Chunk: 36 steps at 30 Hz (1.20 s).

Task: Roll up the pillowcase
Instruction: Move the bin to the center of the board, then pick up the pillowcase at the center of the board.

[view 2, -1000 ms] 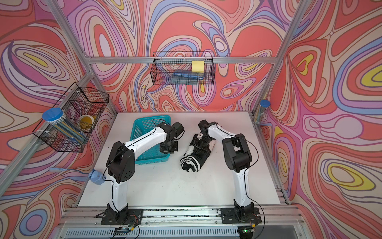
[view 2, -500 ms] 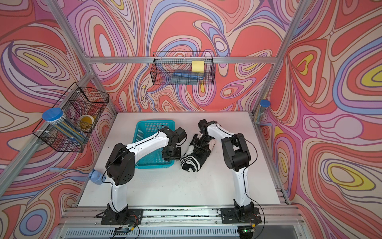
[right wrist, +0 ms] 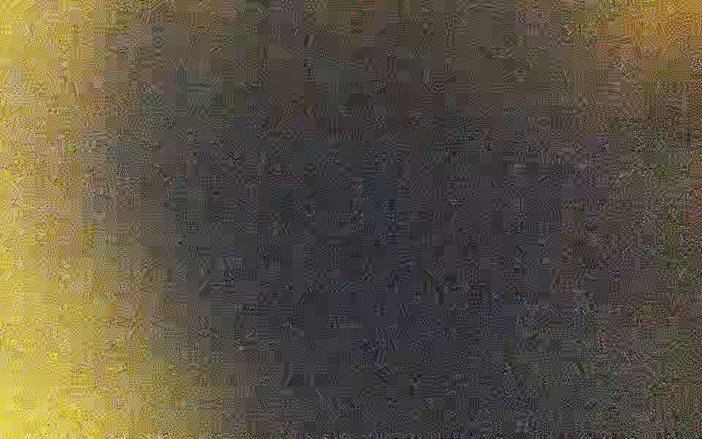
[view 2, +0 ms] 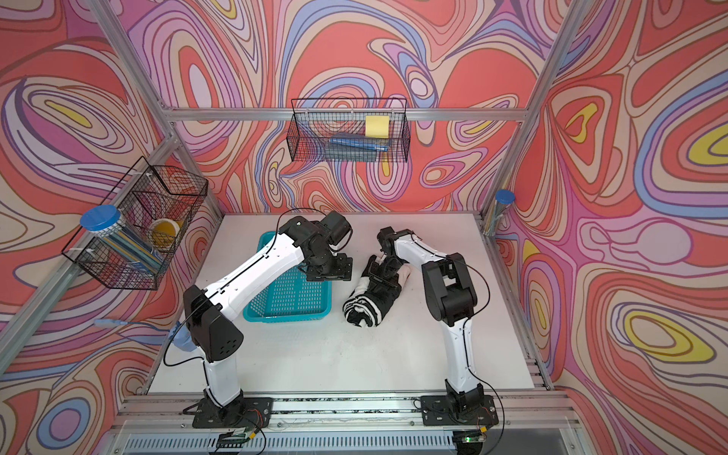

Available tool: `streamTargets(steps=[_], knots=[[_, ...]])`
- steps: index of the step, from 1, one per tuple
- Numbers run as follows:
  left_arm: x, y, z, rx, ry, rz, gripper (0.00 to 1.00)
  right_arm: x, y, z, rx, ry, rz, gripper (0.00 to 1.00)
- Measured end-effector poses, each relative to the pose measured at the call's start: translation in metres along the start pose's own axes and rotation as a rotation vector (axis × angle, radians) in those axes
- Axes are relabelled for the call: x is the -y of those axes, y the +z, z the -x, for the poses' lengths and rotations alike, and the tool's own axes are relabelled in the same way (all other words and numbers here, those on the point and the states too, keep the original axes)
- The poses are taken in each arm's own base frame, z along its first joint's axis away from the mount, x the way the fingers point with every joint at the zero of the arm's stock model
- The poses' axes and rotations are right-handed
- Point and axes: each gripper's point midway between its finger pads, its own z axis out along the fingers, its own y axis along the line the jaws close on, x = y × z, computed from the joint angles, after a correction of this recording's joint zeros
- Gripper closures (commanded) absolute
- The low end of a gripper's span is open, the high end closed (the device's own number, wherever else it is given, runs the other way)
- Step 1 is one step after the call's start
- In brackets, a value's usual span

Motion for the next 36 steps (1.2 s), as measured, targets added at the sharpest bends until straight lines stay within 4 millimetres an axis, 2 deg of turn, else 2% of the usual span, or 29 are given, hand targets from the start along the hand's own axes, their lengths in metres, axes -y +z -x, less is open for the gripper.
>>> streamTargets(steps=[2,5,8,12,18,21,25,28,30,36], knots=[[0.006,0.001,-0.004,-0.016,0.032,-0.019,0.31,0.0,0.0,0.0,0.0,0.001,0.0,0.79],[0.027,0.014,-0.013,-0.09,0.087,-0.088,0.41,0.0,0.0,0.0,0.001,0.004,0.001,0.79],[0.046,0.038,-0.019,-0.157,0.13,-0.132,0.45,0.0,0.0,0.0,0.0,0.005,0.001,0.79],[0.055,0.071,-0.023,-0.205,0.143,-0.127,0.52,0.0,0.0,0.0,0.001,0.006,0.001,0.8],[0.049,0.102,-0.009,-0.168,0.125,-0.062,0.6,0.0,-0.001,0.0,0.004,0.006,0.003,0.79],[0.046,0.107,-0.003,-0.144,0.12,-0.039,0.69,0.0,-0.001,0.0,0.007,0.005,0.005,0.79],[0.037,0.122,0.0,-0.124,0.103,-0.011,0.71,0.0,-0.002,0.0,0.01,0.011,0.006,0.8],[0.021,0.145,-0.005,-0.144,0.074,0.027,0.71,0.0,-0.002,0.0,0.011,0.014,0.007,0.8],[0.015,0.157,-0.001,-0.145,0.056,0.035,0.7,0.0,-0.002,0.0,0.012,0.015,0.008,0.8],[0.022,0.167,0.012,-0.139,0.04,-0.009,0.65,0.001,-0.003,0.001,0.019,0.023,0.014,0.8]])
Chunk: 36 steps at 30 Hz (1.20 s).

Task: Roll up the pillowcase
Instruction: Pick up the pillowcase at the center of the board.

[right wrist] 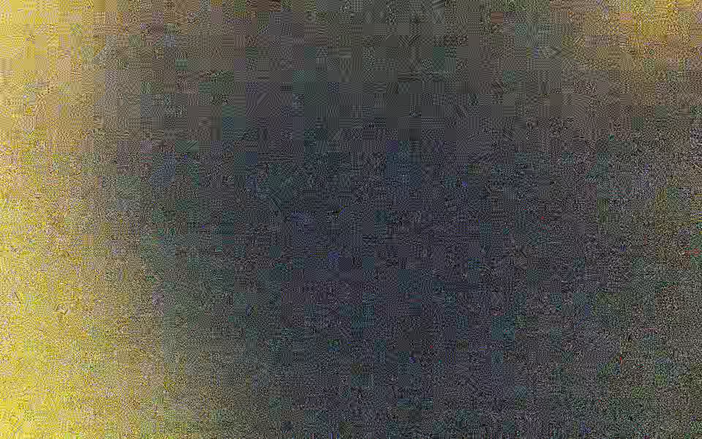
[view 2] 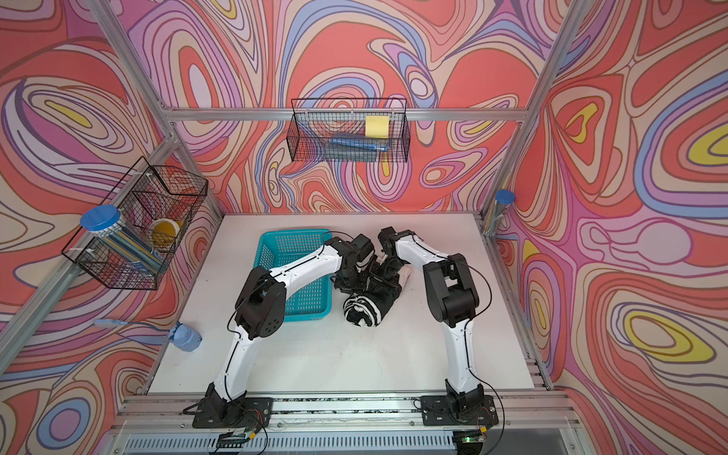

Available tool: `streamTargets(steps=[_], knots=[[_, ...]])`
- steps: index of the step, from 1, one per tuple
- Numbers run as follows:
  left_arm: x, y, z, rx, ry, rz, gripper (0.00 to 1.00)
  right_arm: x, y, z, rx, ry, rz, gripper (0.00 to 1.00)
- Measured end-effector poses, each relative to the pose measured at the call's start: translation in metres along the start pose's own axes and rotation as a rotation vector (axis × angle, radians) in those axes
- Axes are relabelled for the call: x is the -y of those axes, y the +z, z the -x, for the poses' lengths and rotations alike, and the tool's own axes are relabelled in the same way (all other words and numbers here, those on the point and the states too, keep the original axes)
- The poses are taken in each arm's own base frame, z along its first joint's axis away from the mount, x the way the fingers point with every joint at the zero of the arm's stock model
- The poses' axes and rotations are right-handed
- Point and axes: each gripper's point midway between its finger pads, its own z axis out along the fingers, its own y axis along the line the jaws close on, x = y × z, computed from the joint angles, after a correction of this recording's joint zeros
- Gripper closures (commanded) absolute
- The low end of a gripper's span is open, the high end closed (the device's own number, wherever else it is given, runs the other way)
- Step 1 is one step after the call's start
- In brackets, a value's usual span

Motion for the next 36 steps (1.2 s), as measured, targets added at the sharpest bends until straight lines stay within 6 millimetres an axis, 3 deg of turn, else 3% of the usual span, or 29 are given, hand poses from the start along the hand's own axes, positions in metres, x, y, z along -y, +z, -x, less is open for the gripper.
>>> streamTargets(steps=[5,10,16,21,24,27,30,33,36], knots=[[0.004,0.009,0.0,-0.03,-0.007,-0.042,0.66,0.0,-0.001,0.0,0.004,0.006,0.004,0.75],[0.008,0.014,0.003,-0.029,-0.005,-0.076,0.66,-0.004,-0.015,0.004,0.063,0.008,0.018,0.52],[0.012,0.021,0.006,-0.031,-0.005,-0.112,0.67,-0.004,-0.047,0.003,0.145,0.037,0.087,0.39],[0.013,0.021,0.006,-0.039,0.005,-0.122,0.7,-0.005,-0.09,-0.016,0.226,0.006,0.15,0.26],[0.013,0.021,0.006,-0.043,0.013,-0.129,0.71,0.005,-0.106,-0.032,0.264,-0.02,0.167,0.23],[0.013,0.021,0.007,-0.049,0.017,-0.132,0.72,0.021,-0.102,-0.048,0.265,-0.031,0.164,0.18],[0.013,0.021,0.007,-0.056,0.021,-0.136,0.72,0.038,-0.079,-0.06,0.219,-0.037,0.159,0.14],[0.013,0.021,0.008,-0.068,0.024,-0.144,0.72,0.05,-0.058,-0.064,0.201,-0.053,0.164,0.13],[0.011,0.02,0.009,-0.073,0.019,-0.151,0.72,0.057,-0.05,-0.059,0.216,-0.076,0.161,0.12]])
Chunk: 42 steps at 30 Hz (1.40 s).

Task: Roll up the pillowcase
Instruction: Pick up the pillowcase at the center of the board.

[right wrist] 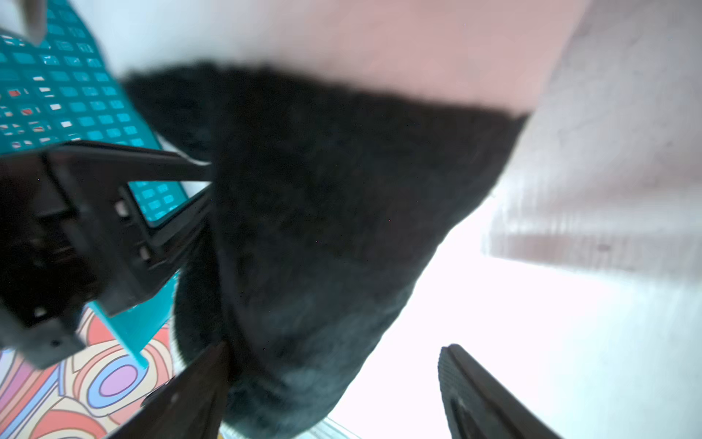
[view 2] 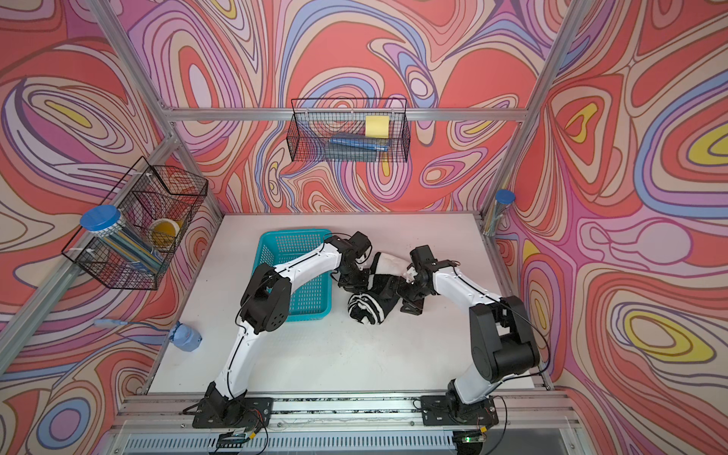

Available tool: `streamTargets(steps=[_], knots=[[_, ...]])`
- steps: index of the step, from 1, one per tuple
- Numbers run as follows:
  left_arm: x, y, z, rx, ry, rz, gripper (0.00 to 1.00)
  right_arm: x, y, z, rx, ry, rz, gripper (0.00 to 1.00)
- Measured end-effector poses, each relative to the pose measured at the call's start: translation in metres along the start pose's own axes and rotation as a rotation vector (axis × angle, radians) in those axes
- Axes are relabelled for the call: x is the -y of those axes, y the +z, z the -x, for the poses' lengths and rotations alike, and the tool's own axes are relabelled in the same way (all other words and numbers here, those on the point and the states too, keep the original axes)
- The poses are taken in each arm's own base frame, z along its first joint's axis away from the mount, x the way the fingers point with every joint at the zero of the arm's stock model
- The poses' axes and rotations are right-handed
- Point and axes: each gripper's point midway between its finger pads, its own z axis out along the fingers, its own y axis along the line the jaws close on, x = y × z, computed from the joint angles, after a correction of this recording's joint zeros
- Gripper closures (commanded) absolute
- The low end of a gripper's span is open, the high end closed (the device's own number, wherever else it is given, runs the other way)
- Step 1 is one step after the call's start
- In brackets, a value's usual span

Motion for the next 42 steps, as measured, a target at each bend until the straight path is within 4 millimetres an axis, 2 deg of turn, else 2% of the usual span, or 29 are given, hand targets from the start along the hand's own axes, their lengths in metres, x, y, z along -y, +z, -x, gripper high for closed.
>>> streamTargets(steps=[7,11,16,21,26,29,30,31,34,38,42], knots=[[-0.001,0.0,0.0,-0.021,-0.009,-0.033,0.72,0.009,0.004,0.037,0.106,-0.023,0.04,0.1],[-0.001,0.001,0.0,-0.035,-0.012,-0.056,0.72,0.012,0.019,0.055,0.128,-0.017,0.08,0.04],[0.0,0.002,0.0,-0.061,-0.025,-0.09,0.72,-0.004,0.03,0.066,0.14,-0.038,0.217,0.02],[0.001,0.004,0.0,-0.094,-0.047,-0.142,0.72,-0.014,0.035,0.064,0.14,-0.06,0.327,0.06],[0.007,0.007,0.003,-0.122,-0.071,-0.22,0.72,-0.027,0.048,0.065,0.131,-0.1,0.384,0.23],[0.008,0.007,0.003,-0.135,-0.085,-0.244,0.72,-0.035,0.059,0.065,0.129,-0.124,0.386,0.43],[0.008,0.006,0.002,-0.138,-0.087,-0.248,0.72,-0.035,0.062,0.065,0.131,-0.117,0.38,0.53],[0.008,0.007,0.002,-0.139,-0.087,-0.25,0.72,-0.034,0.064,0.066,0.134,-0.106,0.375,0.57],[0.009,0.007,0.002,-0.14,-0.086,-0.255,0.72,-0.031,0.064,0.067,0.138,-0.086,0.364,0.66],[0.01,0.006,0.002,-0.139,-0.085,-0.261,0.69,-0.032,0.061,0.068,0.143,-0.072,0.348,0.72],[0.012,0.001,0.004,-0.127,-0.076,-0.264,0.51,-0.035,0.053,0.066,0.153,-0.049,0.321,0.75]])
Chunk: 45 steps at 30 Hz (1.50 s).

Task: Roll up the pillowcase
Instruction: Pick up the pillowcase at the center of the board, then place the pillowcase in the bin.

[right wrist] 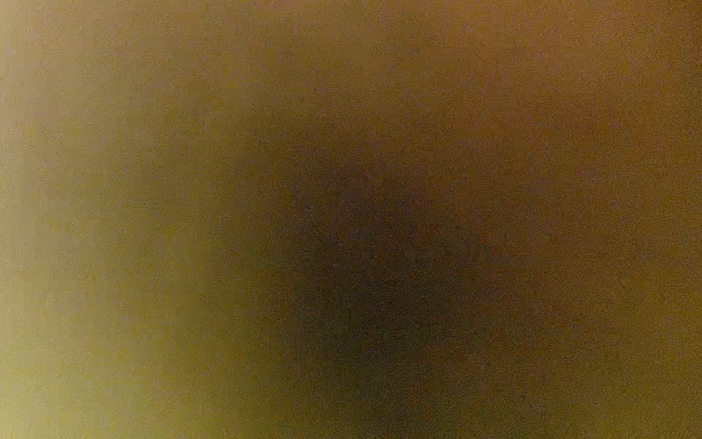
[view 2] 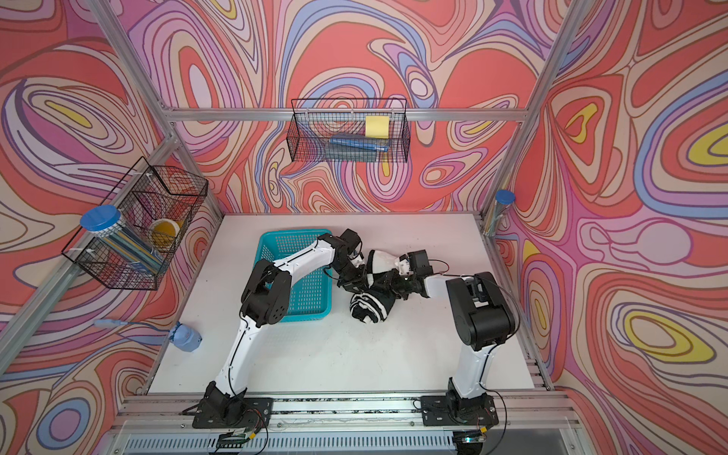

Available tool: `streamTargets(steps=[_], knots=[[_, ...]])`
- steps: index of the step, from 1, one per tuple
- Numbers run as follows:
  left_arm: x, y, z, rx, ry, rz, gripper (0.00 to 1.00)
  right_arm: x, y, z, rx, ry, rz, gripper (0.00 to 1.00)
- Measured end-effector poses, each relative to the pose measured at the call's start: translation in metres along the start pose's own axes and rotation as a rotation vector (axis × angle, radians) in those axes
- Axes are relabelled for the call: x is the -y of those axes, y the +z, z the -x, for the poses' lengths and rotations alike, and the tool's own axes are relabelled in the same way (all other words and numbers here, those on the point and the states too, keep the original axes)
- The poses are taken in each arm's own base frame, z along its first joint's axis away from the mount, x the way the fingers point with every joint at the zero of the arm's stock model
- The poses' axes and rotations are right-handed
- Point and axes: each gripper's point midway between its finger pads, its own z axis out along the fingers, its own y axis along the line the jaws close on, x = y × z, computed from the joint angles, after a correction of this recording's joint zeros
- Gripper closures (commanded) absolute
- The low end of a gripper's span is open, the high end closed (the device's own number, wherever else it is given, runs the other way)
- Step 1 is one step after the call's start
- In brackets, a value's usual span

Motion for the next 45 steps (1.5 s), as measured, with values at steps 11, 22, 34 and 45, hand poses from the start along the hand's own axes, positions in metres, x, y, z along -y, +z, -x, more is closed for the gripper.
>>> streamTargets(steps=[11,22,34,45], knots=[[0.027,-0.1,0.012,0.221,0.076,-0.021,0.37,-0.075,-0.032,0.019,0.05,-0.048,0.08,0.82],[0.029,-0.256,0.012,0.581,0.108,-0.02,0.38,-0.171,-0.066,0.025,0.029,-0.175,0.16,0.85],[-0.102,-0.331,-0.057,0.732,-0.163,0.294,0.5,-0.308,-0.006,-0.031,-0.128,-0.354,0.317,0.86],[-0.108,-0.364,-0.12,0.851,-0.132,0.389,0.5,-0.279,0.116,-0.025,-0.212,-0.212,0.264,0.87]])
